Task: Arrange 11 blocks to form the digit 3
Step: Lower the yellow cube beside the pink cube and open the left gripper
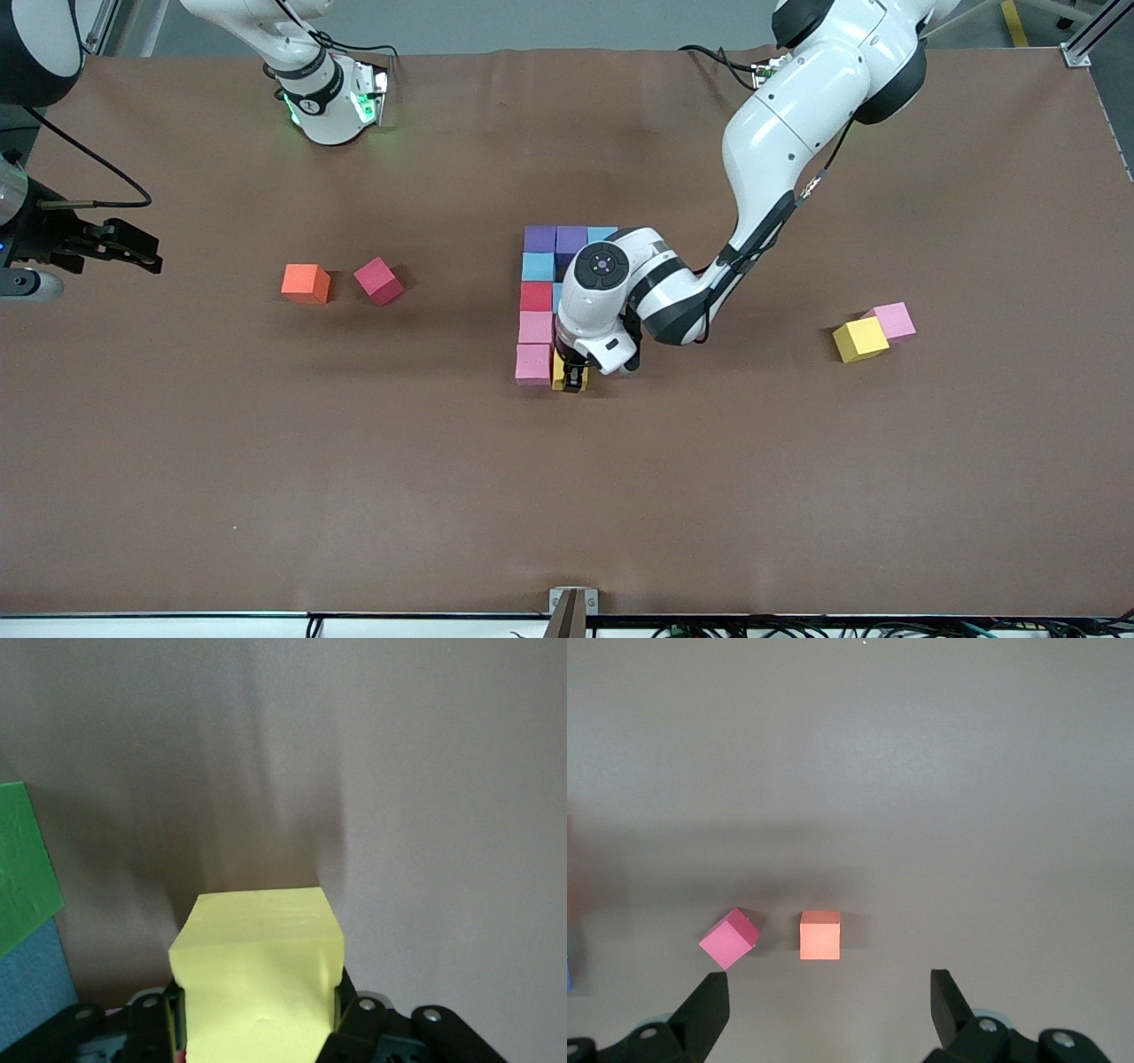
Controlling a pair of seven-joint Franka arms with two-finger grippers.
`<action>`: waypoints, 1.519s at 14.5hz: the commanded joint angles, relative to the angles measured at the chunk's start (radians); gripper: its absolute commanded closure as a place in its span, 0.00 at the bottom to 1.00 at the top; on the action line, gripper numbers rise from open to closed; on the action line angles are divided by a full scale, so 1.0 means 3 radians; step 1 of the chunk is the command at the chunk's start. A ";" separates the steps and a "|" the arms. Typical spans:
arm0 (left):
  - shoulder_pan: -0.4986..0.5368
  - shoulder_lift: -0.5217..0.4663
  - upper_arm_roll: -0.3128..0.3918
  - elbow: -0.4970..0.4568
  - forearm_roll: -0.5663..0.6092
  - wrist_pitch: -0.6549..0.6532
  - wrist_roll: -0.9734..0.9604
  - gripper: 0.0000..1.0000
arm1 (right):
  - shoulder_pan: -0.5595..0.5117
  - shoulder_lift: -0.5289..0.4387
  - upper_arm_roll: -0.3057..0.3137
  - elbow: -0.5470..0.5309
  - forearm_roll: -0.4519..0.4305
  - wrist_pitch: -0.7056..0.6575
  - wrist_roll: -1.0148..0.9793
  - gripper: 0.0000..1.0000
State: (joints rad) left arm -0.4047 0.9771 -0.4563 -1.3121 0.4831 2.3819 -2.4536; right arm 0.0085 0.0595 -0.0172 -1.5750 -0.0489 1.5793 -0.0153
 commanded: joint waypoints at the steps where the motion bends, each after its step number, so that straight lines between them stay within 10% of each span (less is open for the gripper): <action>1: -0.0073 0.0159 0.0048 0.0104 -0.0056 0.0165 -0.0023 0.00 | -0.0074 -0.0096 0.0052 -0.0078 0.0005 0.0023 0.0000 0.00; 15: 0.0086 -0.0449 0.0012 -0.0054 -0.0347 -0.0488 0.0007 0.00 | -0.0197 0.0016 0.0042 0.0321 0.0332 -0.0228 0.0025 0.00; 22: 0.1270 -0.1159 -0.0518 -0.0763 -0.0383 -0.0970 0.0885 0.00 | -0.0192 0.0011 0.0047 0.0306 0.0276 -0.0294 0.0010 0.00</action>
State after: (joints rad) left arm -0.1529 0.7399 -0.5521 -1.3817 0.3893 2.0871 -2.2683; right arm -0.0292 0.0645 -0.0187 -1.4854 0.0312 1.5034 -0.0118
